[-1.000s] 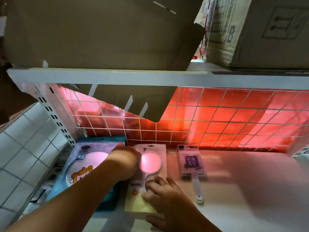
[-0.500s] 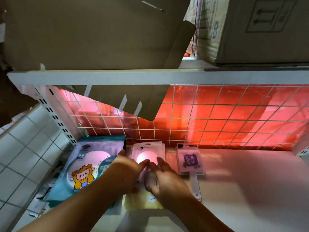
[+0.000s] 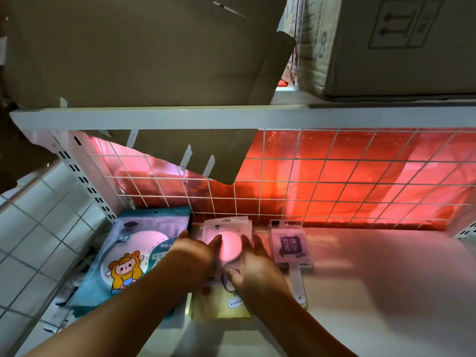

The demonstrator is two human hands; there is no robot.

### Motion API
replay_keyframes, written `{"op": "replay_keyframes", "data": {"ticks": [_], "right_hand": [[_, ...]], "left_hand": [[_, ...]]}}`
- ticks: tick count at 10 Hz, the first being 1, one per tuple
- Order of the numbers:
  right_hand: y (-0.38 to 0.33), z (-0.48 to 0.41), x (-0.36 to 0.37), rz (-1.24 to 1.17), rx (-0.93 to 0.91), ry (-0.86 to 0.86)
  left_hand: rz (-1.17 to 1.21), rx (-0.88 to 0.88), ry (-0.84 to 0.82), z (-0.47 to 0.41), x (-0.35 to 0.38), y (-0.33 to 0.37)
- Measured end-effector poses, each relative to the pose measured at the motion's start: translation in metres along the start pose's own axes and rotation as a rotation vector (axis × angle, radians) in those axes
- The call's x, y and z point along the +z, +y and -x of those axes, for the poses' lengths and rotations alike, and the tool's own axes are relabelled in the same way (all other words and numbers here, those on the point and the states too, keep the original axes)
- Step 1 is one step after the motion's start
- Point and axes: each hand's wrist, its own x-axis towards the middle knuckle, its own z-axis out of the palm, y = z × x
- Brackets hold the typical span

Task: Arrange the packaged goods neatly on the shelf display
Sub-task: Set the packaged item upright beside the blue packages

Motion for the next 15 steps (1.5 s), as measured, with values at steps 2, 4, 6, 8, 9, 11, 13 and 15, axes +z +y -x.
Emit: {"op": "replay_keyframes", "data": {"ticks": [2,4,6,8,9,11,13,15], "right_hand": [[-0.008,-0.007,0.009,0.023,0.112,-0.072],[-0.012,-0.012,0.003,0.039,0.095,-0.153],[-0.012,-0.016,-0.002,0.016,0.11,-0.108],[-0.016,-0.021,-0.003,0.023,0.153,-0.122],[-0.019,-0.025,-0.002,0.005,0.192,-0.171],[-0.018,-0.03,-0.006,0.052,0.197,-0.172],[-0.026,-0.041,-0.002,0.062,0.257,-0.268],[-0.022,-0.039,-0.001,0.001,0.228,-0.179]], "left_hand": [[-0.076,0.03,-0.132,-0.009,0.001,0.0],[0.061,-0.037,-0.05,-0.011,-0.001,0.001],[0.07,-0.104,-0.185,-0.022,-0.01,-0.003],[0.538,-0.012,-0.17,-0.046,-0.024,-0.02],[0.647,-0.181,-0.114,-0.05,-0.017,-0.008],[0.808,-0.44,-0.103,-0.059,0.02,0.016],[0.876,-0.453,-0.069,-0.055,0.023,0.015],[1.006,-0.515,-0.021,-0.051,0.016,0.016]]}}
